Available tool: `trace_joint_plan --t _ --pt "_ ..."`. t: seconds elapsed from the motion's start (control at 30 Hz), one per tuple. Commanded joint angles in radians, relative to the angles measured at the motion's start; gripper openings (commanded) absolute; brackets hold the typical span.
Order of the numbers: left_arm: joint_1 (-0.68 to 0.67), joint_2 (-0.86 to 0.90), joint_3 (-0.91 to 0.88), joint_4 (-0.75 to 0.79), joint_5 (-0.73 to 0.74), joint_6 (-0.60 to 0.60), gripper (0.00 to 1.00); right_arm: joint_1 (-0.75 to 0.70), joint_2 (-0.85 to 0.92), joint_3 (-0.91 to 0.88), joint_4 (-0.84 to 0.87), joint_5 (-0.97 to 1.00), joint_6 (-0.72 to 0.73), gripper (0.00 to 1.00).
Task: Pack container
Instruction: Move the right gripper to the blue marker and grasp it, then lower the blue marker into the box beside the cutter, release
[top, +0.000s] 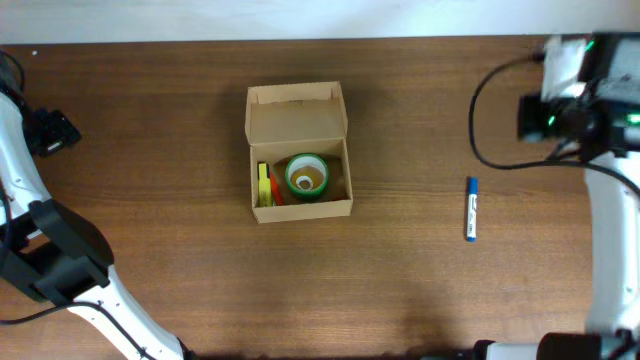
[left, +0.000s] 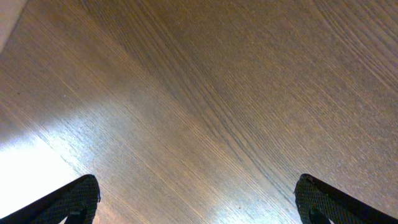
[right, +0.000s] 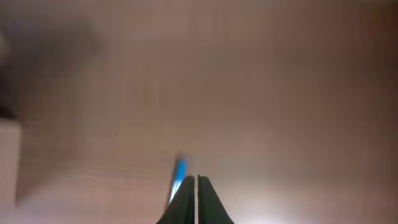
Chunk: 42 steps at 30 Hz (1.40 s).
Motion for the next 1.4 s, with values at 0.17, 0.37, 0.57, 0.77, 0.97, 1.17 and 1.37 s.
trace_joint_plan --t 0.17,0.37,0.57,0.77,0.97,1.17,1.37 --pt "0.000 -0.017 -0.002 -0.001 0.004 0.016 1.00 -0.021 0.006 -0.359 0.067 -0.013 0.205 0.46" --pt "0.000 -0.017 -0.002 -0.001 0.004 0.016 1.00 -0.021 0.034 -0.437 0.081 -0.013 0.236 0.72" --pt "0.000 -0.017 -0.002 -0.001 0.004 0.016 1.00 -0.011 0.190 -0.441 0.105 -0.016 0.280 0.62" --pt "0.000 -0.017 -0.002 -0.001 0.004 0.016 1.00 -0.011 0.303 -0.441 0.168 -0.017 0.307 0.56" --pt "0.000 -0.017 -0.002 -0.001 0.004 0.016 1.00 0.009 0.330 -0.441 0.197 -0.016 0.306 0.55" --pt "0.000 -0.017 -0.002 -0.001 0.004 0.016 1.00 0.047 0.371 -0.441 0.239 -0.008 0.325 0.28" --pt "0.000 -0.017 -0.002 -0.001 0.004 0.016 1.00 0.047 0.399 -0.441 0.248 0.010 0.336 0.09"
